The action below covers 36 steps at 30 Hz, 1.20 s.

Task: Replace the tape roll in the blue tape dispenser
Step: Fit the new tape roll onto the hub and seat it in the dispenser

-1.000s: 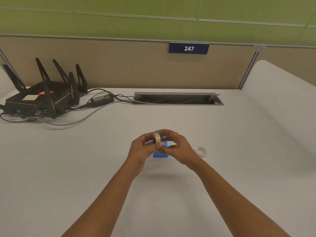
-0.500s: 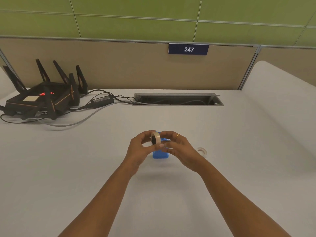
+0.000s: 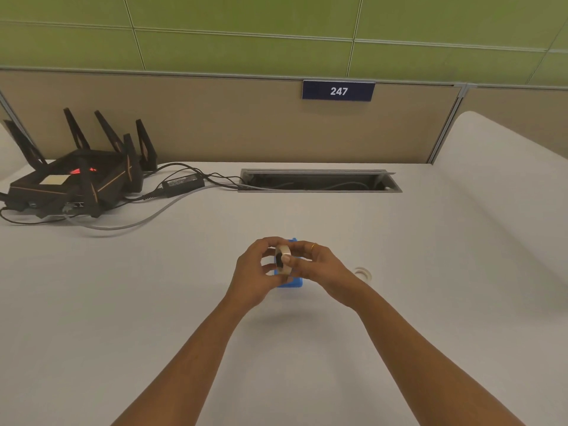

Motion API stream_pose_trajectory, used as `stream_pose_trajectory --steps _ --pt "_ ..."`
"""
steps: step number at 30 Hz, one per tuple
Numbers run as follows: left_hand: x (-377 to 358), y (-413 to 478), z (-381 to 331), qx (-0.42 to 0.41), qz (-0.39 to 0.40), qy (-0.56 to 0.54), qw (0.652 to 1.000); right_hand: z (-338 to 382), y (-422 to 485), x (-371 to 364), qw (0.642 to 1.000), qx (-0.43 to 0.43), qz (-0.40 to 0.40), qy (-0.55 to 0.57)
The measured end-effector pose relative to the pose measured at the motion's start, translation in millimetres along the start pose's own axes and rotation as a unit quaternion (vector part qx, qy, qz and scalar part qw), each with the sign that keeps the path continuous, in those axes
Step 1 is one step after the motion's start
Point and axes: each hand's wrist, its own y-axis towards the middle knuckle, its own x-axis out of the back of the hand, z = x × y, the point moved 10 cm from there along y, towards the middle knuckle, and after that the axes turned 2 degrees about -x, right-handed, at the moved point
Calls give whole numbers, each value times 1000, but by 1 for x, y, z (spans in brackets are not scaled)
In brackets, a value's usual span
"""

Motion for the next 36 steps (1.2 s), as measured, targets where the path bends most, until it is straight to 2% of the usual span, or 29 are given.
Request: stream_pose_trajectory --steps 4,16,24,31,36 --pt "-1 0 -6 -19 0 9 1000 0 0 -2 1000 1 3 20" --pt "-1 23 -5 -6 8 38 999 13 19 14 997 5 -49 -66" --pt "-3 43 6 15 7 18 1000 20 34 25 992 13 -87 -90" --pt "-4 48 22 53 30 -7 998 24 38 25 990 21 -77 -118" --pt "2 53 29 73 8 -46 996 30 40 30 987 33 -94 -126"
